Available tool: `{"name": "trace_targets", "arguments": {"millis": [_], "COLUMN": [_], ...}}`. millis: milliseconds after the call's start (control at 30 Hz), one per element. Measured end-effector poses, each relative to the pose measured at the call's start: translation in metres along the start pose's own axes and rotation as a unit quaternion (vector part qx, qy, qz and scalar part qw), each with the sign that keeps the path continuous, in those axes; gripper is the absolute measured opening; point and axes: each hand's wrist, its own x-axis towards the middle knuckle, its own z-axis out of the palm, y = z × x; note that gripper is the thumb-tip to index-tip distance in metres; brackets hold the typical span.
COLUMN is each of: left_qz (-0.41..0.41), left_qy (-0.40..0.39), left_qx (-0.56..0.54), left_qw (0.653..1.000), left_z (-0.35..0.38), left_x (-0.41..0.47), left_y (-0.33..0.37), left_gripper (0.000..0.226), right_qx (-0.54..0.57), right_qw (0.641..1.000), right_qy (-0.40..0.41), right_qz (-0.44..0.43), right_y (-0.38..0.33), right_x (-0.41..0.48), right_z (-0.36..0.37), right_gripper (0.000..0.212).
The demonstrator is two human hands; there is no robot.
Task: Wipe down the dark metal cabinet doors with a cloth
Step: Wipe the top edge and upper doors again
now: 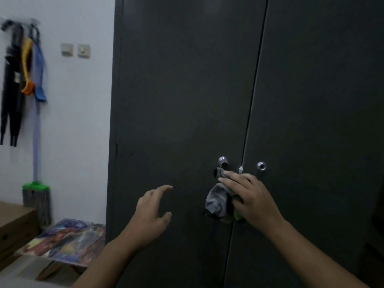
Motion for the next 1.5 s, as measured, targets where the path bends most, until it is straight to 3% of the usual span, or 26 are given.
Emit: {"name": "trace_targets", "arguments": {"millis": [233, 367, 500, 567, 667, 733, 833, 900, 967, 1100, 1233, 1333, 1500], "left_qz": [-0.022, 0.012, 0.071, 0.084, 0.113, 0.121, 0.139, 0.166, 0.189, 0.169, 0.112, 0.09, 0.059], "left_qy": [0.079, 0.175, 0.278, 0.316, 0.35, 0.358, 0.349, 0.32, 0.288, 0.251, 0.239, 0.236, 0.283], "left_qx": [0.019, 0.075, 0.103, 0.099, 0.072, 0.066, 0.054, 0.059, 0.081, 0.105, 0.095, 0.082, 0.051], "left_qw": [0.996, 0.982, 0.952, 0.94, 0.927, 0.923, 0.925, 0.931, 0.935, 0.948, 0.96, 0.964, 0.956], "left_z": [-0.029, -0.053, -0.081, -0.097, -0.127, -0.15, -0.181, -0.201, -0.219, -0.248, -0.263, -0.274, -0.298], "left_x": [0.081, 0.152, 0.221, 0.251, 0.286, 0.307, 0.331, 0.341, 0.349, 0.356, 0.351, 0.348, 0.356], "left_y": [0.023, 0.025, 0.038, 0.051, 0.076, 0.094, 0.122, 0.139, 0.152, 0.159, 0.151, 0.148, 0.155], "left_gripper": [0.07, 0.072, 0.066, 0.062, 0.056, 0.053, 0.046, 0.046, 0.047, 0.048, 0.048, 0.046, 0.047], "right_qx": [-0.032, -0.042, -0.028, -0.05, -0.096, -0.165, -0.241, -0.23, -0.193, -0.14, -0.085, -0.087, -0.114], "right_qw": [0.996, 0.961, 0.9, 0.918, 0.966, 0.952, 0.898, 0.895, 0.92, 0.944, 0.923, 0.925, 0.955], "right_qy": [0.085, 0.269, 0.434, 0.393, 0.197, 0.104, 0.022, 0.037, 0.126, 0.284, 0.364, 0.362, 0.256], "right_qz": [-0.025, -0.057, 0.034, -0.005, -0.139, -0.236, -0.368, -0.381, -0.318, -0.092, 0.096, 0.082, -0.099], "right_y": [-0.003, 0.031, 0.051, 0.046, 0.027, 0.023, 0.042, 0.058, 0.074, 0.115, 0.113, 0.075, 0.012], "right_x": [0.109, 0.185, 0.252, 0.273, 0.286, 0.291, 0.302, 0.321, 0.346, 0.396, 0.447, 0.481, 0.48], "right_z": [0.009, 0.025, 0.019, 0.014, 0.01, 0.01, -0.004, -0.028, -0.059, -0.127, -0.159, -0.153, -0.102], "right_gripper": [0.068, 0.043, 0.03, 0.03, 0.057, 0.059, 0.047, 0.042, 0.037, 0.037, 0.038, 0.038, 0.035]}}
